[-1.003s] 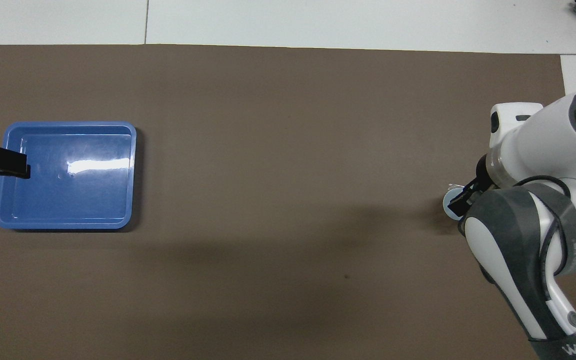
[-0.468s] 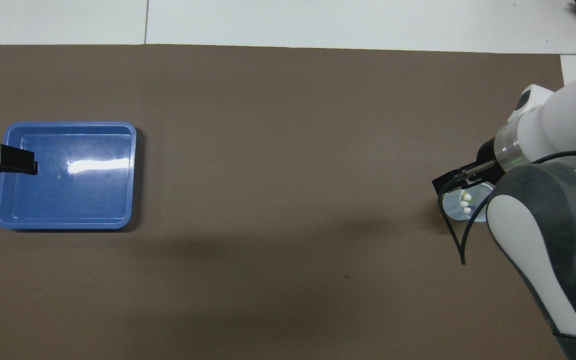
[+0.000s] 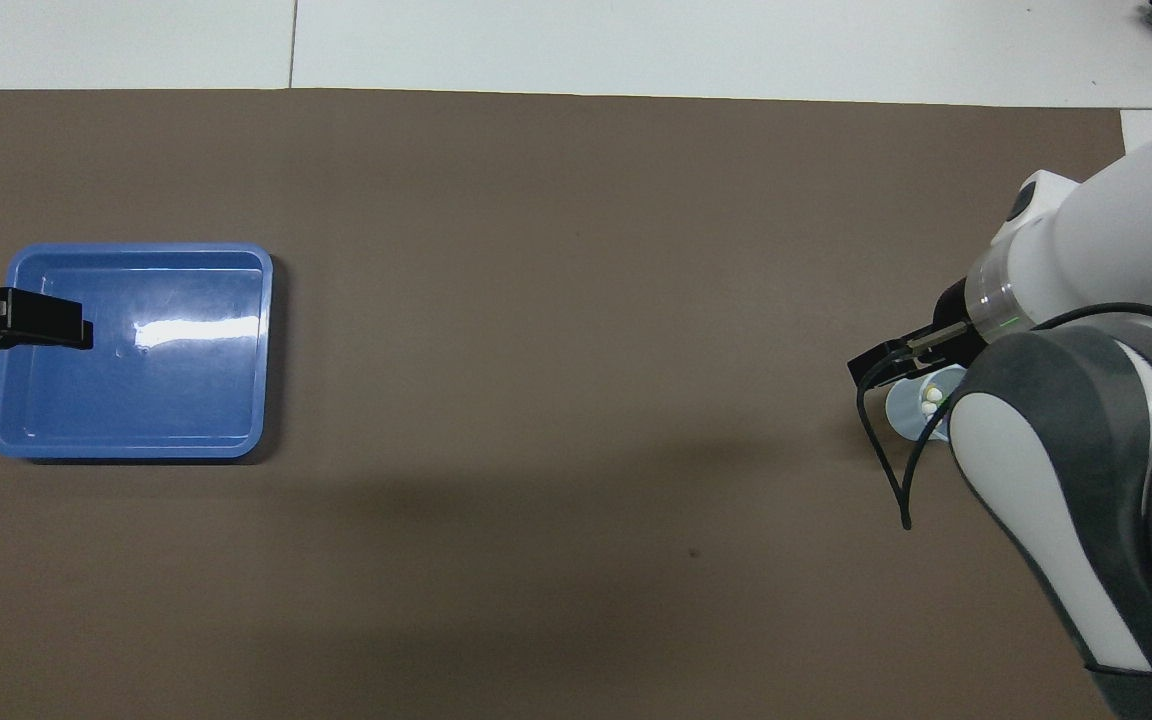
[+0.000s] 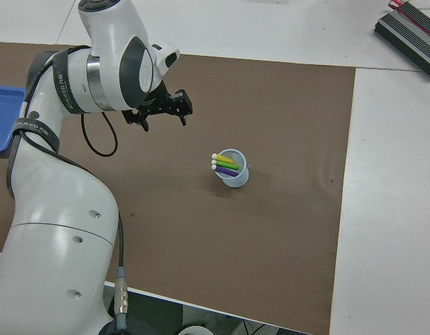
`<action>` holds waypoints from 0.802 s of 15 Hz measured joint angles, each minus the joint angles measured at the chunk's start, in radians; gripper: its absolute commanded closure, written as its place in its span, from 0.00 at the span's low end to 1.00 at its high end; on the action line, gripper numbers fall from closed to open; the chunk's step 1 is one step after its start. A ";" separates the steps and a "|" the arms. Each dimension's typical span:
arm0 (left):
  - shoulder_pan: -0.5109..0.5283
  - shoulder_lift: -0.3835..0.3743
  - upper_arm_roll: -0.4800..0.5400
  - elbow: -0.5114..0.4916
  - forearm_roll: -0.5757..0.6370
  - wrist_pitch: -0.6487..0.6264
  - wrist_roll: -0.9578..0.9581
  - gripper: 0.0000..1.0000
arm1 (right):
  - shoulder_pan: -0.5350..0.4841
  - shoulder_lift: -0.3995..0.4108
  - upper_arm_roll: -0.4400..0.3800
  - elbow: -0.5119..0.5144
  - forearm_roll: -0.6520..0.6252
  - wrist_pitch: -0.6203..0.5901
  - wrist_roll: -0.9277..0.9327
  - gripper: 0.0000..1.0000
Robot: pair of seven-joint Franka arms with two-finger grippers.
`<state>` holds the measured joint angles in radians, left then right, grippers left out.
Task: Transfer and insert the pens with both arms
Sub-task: 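Open the right gripper and release the yellow pen in the cup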
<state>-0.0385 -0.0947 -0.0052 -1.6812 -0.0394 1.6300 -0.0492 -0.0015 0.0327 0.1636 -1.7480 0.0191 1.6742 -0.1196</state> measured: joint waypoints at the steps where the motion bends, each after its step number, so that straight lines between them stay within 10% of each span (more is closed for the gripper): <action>1: 0.005 0.000 0.000 0.000 -0.008 -0.001 0.000 0.00 | 0.003 0.000 -0.014 -0.003 0.000 -0.006 0.000 0.00; 12: 0.009 0.000 0.006 0.000 -0.014 -0.013 -0.001 0.00 | 0.021 -0.050 -0.030 -0.076 0.000 -0.015 0.000 0.00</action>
<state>-0.0299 -0.0947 0.0006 -1.6813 -0.0536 1.6174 -0.0499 0.0198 -0.0174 0.1341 -1.8236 0.0191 1.6589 -0.1196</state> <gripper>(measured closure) 0.000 0.000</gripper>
